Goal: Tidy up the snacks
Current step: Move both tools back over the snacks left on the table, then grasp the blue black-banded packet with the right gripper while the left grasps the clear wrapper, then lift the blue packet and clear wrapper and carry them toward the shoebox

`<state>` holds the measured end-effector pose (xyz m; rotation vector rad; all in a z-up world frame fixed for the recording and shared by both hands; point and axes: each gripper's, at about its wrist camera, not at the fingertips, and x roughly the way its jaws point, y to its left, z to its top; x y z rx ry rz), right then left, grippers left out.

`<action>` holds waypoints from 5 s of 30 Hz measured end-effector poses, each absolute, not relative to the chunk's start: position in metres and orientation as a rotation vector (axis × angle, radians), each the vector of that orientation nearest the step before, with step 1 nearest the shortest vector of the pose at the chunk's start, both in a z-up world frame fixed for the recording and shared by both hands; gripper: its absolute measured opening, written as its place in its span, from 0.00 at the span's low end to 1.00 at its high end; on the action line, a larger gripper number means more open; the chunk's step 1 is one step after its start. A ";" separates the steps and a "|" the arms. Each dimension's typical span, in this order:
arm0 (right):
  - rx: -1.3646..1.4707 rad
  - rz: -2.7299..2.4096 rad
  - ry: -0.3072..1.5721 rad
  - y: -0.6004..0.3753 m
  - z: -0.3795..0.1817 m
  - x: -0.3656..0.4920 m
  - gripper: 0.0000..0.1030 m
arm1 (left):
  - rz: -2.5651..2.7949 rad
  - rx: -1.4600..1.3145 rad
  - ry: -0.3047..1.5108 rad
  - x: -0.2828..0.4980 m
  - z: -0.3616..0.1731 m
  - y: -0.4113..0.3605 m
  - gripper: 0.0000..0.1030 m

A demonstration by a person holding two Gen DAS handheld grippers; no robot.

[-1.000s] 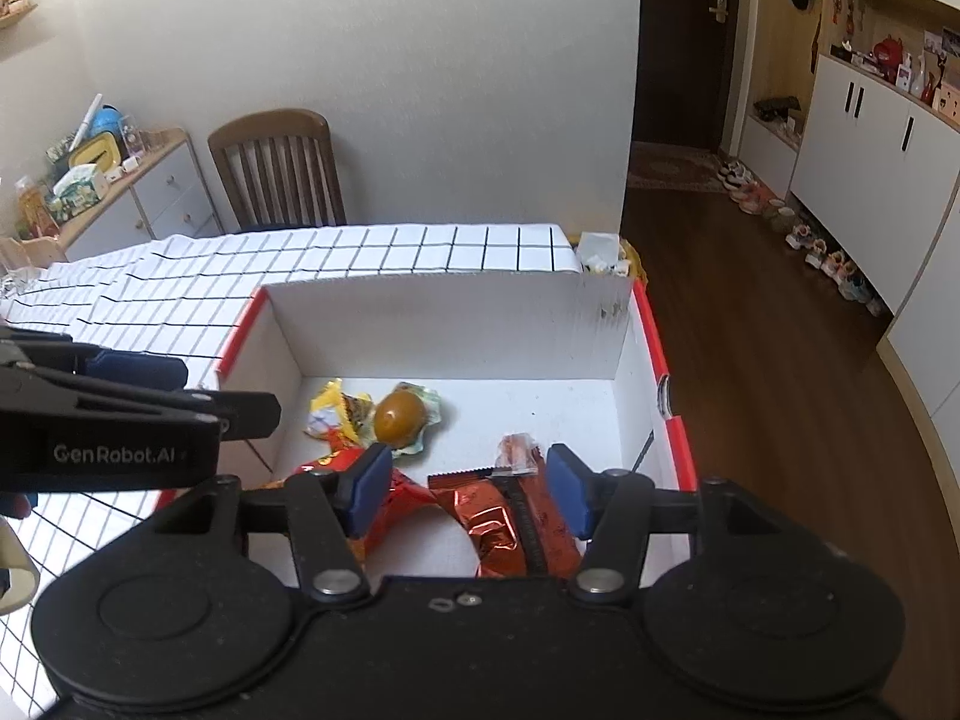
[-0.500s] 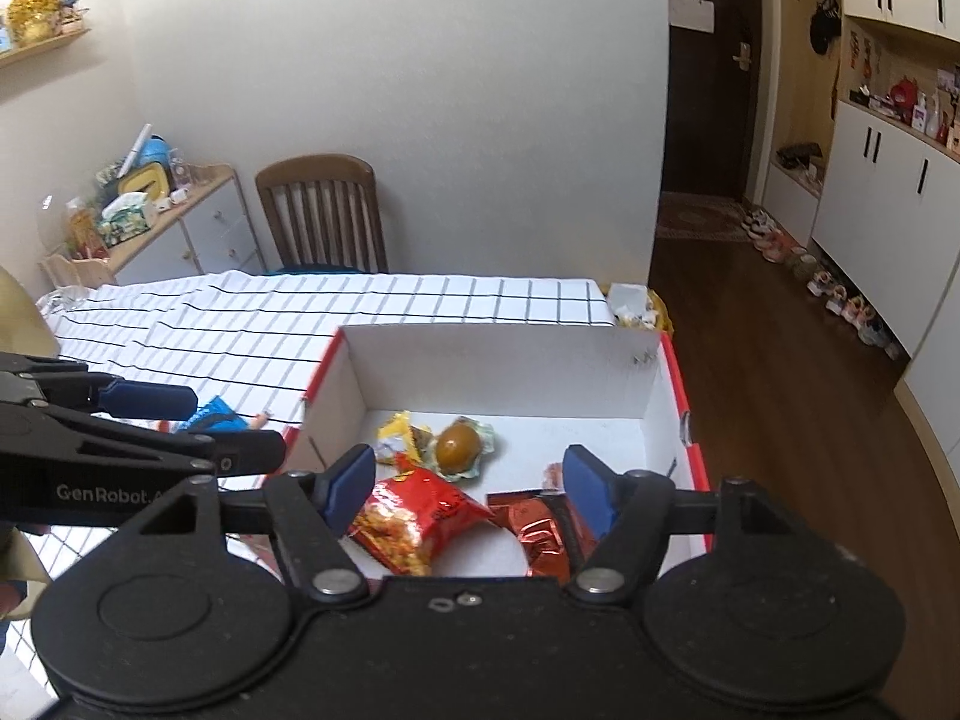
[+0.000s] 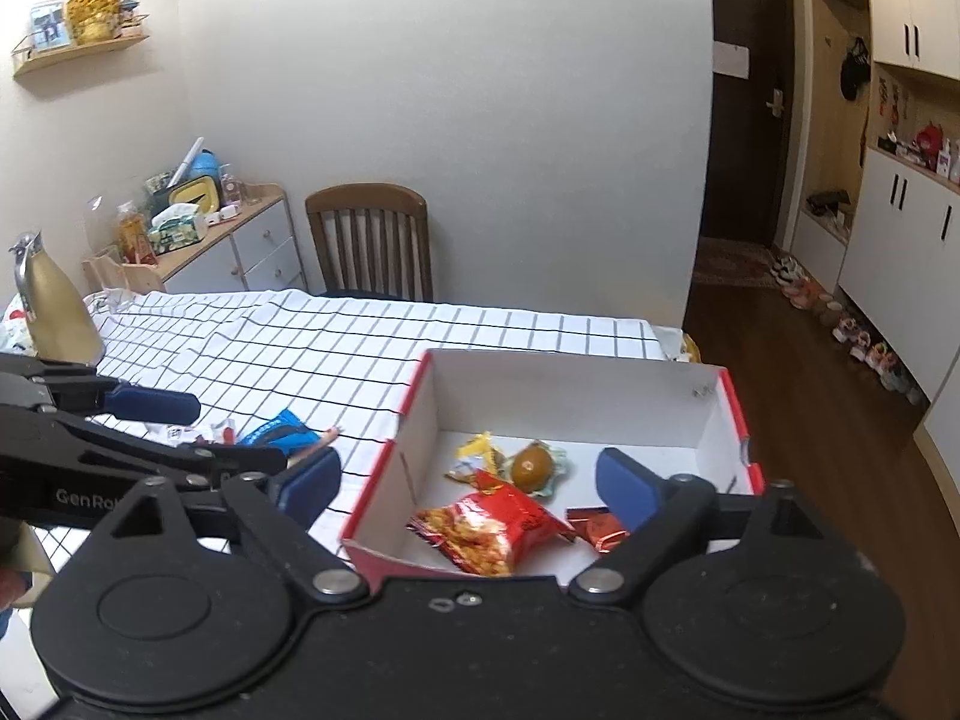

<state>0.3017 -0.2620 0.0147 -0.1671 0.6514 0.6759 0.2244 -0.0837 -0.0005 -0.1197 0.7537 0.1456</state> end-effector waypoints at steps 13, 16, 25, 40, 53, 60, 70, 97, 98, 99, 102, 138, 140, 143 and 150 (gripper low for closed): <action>-0.140 0.746 0.665 -0.218 0.012 0.267 1.00 | 0.209 -0.193 0.743 0.180 -0.010 -0.022 0.78; -0.137 0.759 0.674 -0.203 0.009 0.260 1.00 | 0.224 -0.214 0.749 0.173 -0.015 -0.005 0.78; -0.145 0.759 0.721 -0.156 -0.002 0.248 1.00 | 0.341 -0.245 0.758 0.157 -0.030 0.059 0.78; -0.164 0.652 0.801 -0.081 -0.033 0.259 1.00 | 0.469 -0.330 0.834 0.166 -0.066 0.156 0.78; -0.139 0.568 0.907 -0.031 -0.066 0.288 0.96 | 0.545 -0.483 0.949 0.210 -0.098 0.224 0.78; -0.135 0.493 0.940 -0.008 -0.082 0.313 0.93 | 0.564 -0.578 0.994 0.239 -0.118 0.247 0.78; -0.016 0.389 1.056 0.017 -0.108 0.353 0.82 | 0.598 -0.751 1.052 0.256 -0.148 0.262 0.78; -0.025 0.303 1.196 0.049 -0.141 0.371 0.48 | 0.661 -0.860 1.029 0.247 -0.164 0.265 0.43; -0.025 0.307 1.194 0.049 -0.141 0.370 0.46 | 0.646 -0.862 1.021 0.247 -0.163 0.264 0.32; -0.028 0.311 1.192 0.050 -0.141 0.369 0.43 | 0.632 -0.861 1.017 0.247 -0.161 0.264 0.26; -0.045 0.333 1.183 0.049 -0.139 0.366 0.36 | 0.617 -0.843 1.008 0.244 -0.158 0.264 0.21; -0.024 0.589 1.020 -0.065 -0.050 0.293 0.31 | 0.605 -0.689 0.940 0.199 -0.115 0.238 0.12; -0.018 0.594 1.012 -0.070 -0.046 0.290 0.31 | 0.613 -0.680 0.948 0.204 -0.117 0.238 0.20; -0.011 0.603 1.003 -0.077 -0.042 0.286 0.31 | 0.633 -0.658 0.955 0.211 -0.122 0.239 0.41; 0.015 0.588 0.994 -0.096 -0.037 0.282 0.31 | 0.668 -0.628 1.020 0.229 -0.149 0.241 0.64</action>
